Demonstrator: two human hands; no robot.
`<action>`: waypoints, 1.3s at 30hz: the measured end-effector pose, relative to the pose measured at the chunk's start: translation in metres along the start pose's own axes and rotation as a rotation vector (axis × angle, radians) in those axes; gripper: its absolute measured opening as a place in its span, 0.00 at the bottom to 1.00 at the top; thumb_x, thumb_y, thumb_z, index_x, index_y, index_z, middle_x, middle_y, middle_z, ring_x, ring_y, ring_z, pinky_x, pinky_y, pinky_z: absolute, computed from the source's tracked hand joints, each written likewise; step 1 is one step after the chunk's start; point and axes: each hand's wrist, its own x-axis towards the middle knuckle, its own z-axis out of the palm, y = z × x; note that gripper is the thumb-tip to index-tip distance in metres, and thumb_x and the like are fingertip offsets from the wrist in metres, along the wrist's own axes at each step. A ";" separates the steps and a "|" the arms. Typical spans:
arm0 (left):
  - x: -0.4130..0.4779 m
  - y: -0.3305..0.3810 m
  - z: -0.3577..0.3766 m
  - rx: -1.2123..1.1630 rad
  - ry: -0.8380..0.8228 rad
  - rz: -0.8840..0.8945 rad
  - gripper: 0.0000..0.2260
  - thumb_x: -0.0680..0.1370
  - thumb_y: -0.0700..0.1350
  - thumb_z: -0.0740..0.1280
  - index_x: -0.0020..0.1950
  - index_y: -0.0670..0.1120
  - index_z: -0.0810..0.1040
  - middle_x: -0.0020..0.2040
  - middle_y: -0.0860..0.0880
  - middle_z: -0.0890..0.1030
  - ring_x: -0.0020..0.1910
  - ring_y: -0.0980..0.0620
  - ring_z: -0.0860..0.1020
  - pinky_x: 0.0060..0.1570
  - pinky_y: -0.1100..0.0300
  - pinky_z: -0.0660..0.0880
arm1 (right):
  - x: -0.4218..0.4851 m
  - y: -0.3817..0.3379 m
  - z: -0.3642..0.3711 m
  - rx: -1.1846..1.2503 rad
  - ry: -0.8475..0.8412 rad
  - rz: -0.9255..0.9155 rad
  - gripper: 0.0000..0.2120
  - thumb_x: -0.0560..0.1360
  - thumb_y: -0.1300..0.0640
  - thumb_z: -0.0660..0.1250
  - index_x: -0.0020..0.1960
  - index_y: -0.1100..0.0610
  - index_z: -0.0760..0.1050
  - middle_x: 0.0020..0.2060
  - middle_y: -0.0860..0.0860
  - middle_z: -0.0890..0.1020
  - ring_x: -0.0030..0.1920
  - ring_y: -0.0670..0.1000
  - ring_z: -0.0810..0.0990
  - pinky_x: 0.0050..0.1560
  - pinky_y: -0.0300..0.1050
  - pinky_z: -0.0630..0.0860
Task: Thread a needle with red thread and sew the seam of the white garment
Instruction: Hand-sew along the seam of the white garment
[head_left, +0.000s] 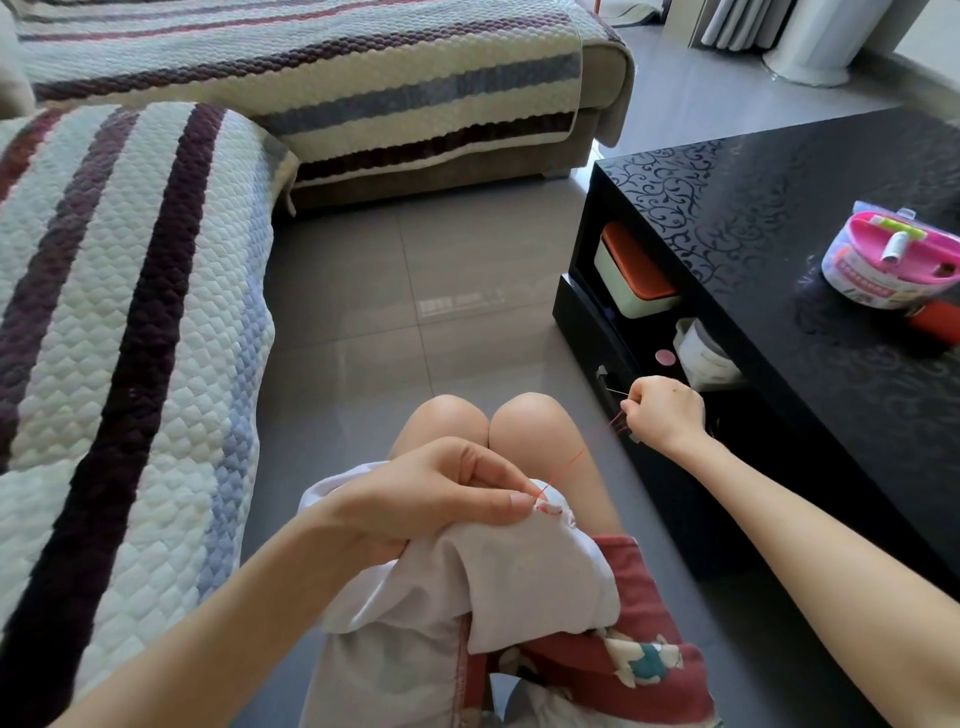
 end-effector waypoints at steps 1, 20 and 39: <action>0.000 0.000 0.000 0.000 0.002 -0.003 0.06 0.74 0.41 0.71 0.47 0.40 0.84 0.40 0.50 0.85 0.41 0.59 0.82 0.42 0.68 0.75 | 0.001 0.003 0.003 -0.028 -0.003 0.013 0.09 0.78 0.55 0.64 0.43 0.58 0.77 0.43 0.55 0.82 0.48 0.58 0.80 0.41 0.43 0.67; 0.001 -0.002 -0.003 -0.018 0.056 0.055 0.08 0.74 0.40 0.67 0.49 0.40 0.84 0.44 0.48 0.86 0.44 0.58 0.83 0.43 0.69 0.75 | -0.114 -0.060 -0.076 1.000 -0.580 -0.406 0.16 0.68 0.46 0.70 0.46 0.58 0.84 0.40 0.52 0.85 0.43 0.49 0.82 0.45 0.39 0.77; 0.038 -0.016 0.020 0.476 0.283 0.134 0.10 0.75 0.47 0.72 0.43 0.40 0.83 0.33 0.54 0.80 0.34 0.62 0.75 0.35 0.68 0.70 | -0.126 -0.025 -0.098 0.515 -0.336 -0.210 0.10 0.70 0.58 0.71 0.31 0.59 0.77 0.27 0.57 0.76 0.28 0.47 0.72 0.33 0.50 0.72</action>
